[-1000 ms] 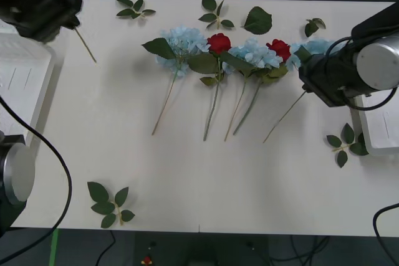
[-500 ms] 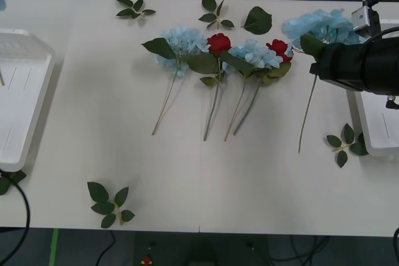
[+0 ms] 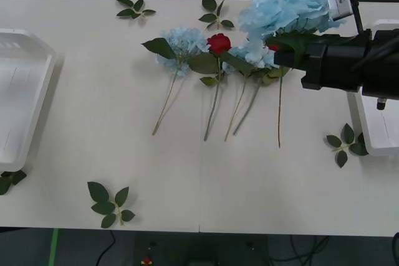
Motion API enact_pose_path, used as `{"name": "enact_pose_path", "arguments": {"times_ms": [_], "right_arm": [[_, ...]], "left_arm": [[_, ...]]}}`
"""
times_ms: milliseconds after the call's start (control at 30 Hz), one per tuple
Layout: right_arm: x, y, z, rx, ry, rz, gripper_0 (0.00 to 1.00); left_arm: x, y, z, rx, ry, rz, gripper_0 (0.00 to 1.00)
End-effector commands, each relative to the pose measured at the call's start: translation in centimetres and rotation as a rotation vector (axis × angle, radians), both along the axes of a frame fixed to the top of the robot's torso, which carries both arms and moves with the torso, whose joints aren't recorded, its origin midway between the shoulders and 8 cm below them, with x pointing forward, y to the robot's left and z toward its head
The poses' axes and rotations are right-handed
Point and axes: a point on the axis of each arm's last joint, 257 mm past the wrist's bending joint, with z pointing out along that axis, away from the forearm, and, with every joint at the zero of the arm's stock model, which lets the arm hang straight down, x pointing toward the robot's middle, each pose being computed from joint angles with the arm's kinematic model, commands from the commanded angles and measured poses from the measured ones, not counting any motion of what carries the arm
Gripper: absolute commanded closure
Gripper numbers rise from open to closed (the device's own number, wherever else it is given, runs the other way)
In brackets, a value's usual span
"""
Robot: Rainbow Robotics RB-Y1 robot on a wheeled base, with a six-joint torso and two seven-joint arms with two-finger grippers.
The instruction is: Place the red flowers into the right box and the blue flowers into the left box. If a person shows an open palm, hand one flower to the person first, then continue sorting.
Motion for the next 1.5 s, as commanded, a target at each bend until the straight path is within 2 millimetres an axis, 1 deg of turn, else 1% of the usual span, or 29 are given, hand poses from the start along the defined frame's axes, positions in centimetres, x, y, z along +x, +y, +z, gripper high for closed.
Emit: {"name": "enact_pose_path", "arguments": {"times_ms": [33, 100, 167, 233, 333, 467, 533, 567, 600, 633, 667, 800, 833, 933, 1000, 1033, 1100, 1167, 1200, 1267, 1300, 1433, 1500], "right_arm": [[-1.6, 2.5, 2.7, 0.027, -0.153, 0.099, 1.0], [-1.9, 3.5, 3.3, 0.032, -0.2, 0.136, 1.0], [-2.2, 4.5, 3.6, 0.037, -0.228, 0.164, 1.0], [-2.4, 5.7, 3.8, 0.061, -0.242, 0.197, 1.0], [-2.2, 7.4, 4.3, 0.093, -0.277, 0.229, 1.0], [-1.8, 9.1, 4.4, 0.124, -0.305, 0.249, 1.0], [-1.5, 9.4, 4.7, 0.136, -0.33, 0.241, 1.0], [-1.2, 9.3, 5.1, 0.135, -0.35, 0.232, 1.0], [-1.0, 9.2, 5.4, 0.134, -0.362, 0.224, 1.0], [-0.6, 8.9, 6.0, 0.14, -0.378, 0.21, 1.0], [-0.4, 8.8, 6.3, 0.141, -0.387, 0.201, 1.0], [1.5, 7.3, 9.0, 0.157, -0.469, 0.116, 1.0], [2.5, 6.6, 10.2, 0.157, -0.516, 0.069, 1.0], [4.9, 4.7, 12.8, 0.157, -0.605, -0.031, 1.0], [5.9, 4.0, 13.9, 0.163, -0.633, -0.066, 1.0], [7.0, 3.2, 14.8, 0.168, -0.653, -0.1, 1.0], [8.3, 2.4, 15.5, 0.17, -0.667, -0.134, 1.0], [10.2, 0.9, 16.3, 0.158, -0.698, -0.194, 1.0], [10.7, 0.5, 16.5, 0.15, -0.708, -0.211, 1.0], [12.7, -0.8, 16.8, 0.111, -0.742, -0.268, 1.0], [13.0, -1.0, 16.9, 0.103, -0.749, -0.278, 1.0], [15.7, -2.9, 17.3, 0.018, -0.819, -0.365, 1.0], [16.5, -3.4, 17.5, -0.018, -0.844, -0.39, 1.0]], "left_arm": [[0.9, 3.5, 0.5, 0.166, -0.027, -0.056, 1.0], [1.3, 4.5, -0.4, 0.224, -0.013, -0.061, 1.0], [1.5, 4.9, -1.3, 0.227, -0.01, -0.055, 1.0], [1.4, 5.2, -2.3, 0.219, 0.001, -0.053, 1.0], [1.0, 5.6, -3.5, 0.223, 0.02, -0.051, 1.0], [0.6, 6.1, -4.1, 0.238, 0.025, -0.045, 1.0], [0.5, 6.1, -4.4, 0.245, 0.036, -0.047, 1.0], [0.6, 6.1, -4.4, 0.255, 0.039, -0.052, 0.96], [0.6, 6.1, -4.3, 0.268, 0.04, -0.063, 0.58], [0.8, 6.0, -4.2, 0.291, 0.04, -0.084, 0.14], [1.0, 5.9, -4.2, 0.303, 0.038, -0.094, 0.01], [1.5, 6.3, -3.6, 0.362, 0.022, -0.109, 0.0], [1.6, 6.2, -3.7, 0.365, 0.026, -0.113, 0.0], [1.7, 6.0, -3.8, 0.362, 0.023, -0.119, 0.0], [1.7, 6.0, -3.7, 0.362, 0.023, -0.119, 0.0], [1.7, 6.0, -3.7, 0.362, 0.023, -0.119, 0.0], [1.8, 5.9, -3.8, 0.363, 0.023, -0.123, 0.0], [1.8, 5.7, -3.8, 0.361, 0.024, -0.125, 0.0], [1.9, 5.6, -3.9, 0.359, 0.023, -0.127, 0.0], [1.9, 5.6, -4.0, 0.361, 0.026, -0.13, 0.0], [1.9, 5.6, -4.0, 0.36, 0.027, -0.129, 0.0], [1.9, 5.5, -4.1, 0.37, 0.035, -0.134, 0.0], [1.9, 5.5, -4.1, 0.37, 0.035, -0.134, 0.0]]}}
